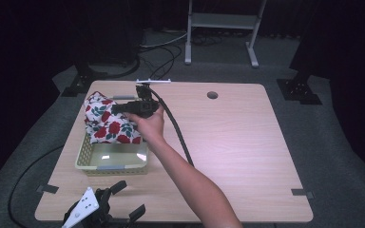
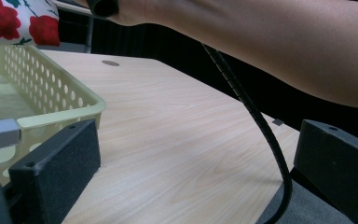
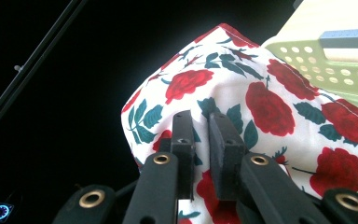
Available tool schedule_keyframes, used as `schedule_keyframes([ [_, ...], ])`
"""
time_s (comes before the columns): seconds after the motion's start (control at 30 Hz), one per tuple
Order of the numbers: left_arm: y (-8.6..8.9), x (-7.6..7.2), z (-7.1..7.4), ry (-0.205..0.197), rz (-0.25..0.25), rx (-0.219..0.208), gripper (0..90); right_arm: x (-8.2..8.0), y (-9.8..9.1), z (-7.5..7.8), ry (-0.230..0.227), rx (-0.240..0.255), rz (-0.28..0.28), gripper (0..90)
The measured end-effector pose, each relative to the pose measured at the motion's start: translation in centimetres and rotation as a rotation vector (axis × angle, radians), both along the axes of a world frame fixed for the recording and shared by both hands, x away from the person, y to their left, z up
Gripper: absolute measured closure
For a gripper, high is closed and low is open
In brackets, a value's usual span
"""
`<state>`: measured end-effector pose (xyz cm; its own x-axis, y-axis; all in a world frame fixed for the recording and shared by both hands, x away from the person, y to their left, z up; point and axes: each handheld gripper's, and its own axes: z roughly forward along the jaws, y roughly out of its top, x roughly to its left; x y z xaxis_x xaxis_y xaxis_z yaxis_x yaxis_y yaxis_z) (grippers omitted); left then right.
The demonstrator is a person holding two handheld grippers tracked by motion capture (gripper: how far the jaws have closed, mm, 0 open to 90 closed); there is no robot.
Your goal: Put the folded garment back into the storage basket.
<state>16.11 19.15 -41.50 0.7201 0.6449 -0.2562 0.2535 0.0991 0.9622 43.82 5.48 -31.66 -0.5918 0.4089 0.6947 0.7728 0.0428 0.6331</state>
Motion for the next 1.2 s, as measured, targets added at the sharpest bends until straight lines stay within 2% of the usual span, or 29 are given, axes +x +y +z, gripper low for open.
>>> schedule_keyframes([
  [0.77, 0.1, -0.1, 0.0, -0.001, 0.002, -0.003, 0.0, 0.3, 1.3, -2.0, 0.028, -0.034, 0.002, 81.1],
  [1.2, 0.1, 0.0, 0.0, -0.002, 0.005, -0.006, 0.0, 0.6, 1.8, -3.3, 0.061, -0.038, -0.002, 80.9],
])
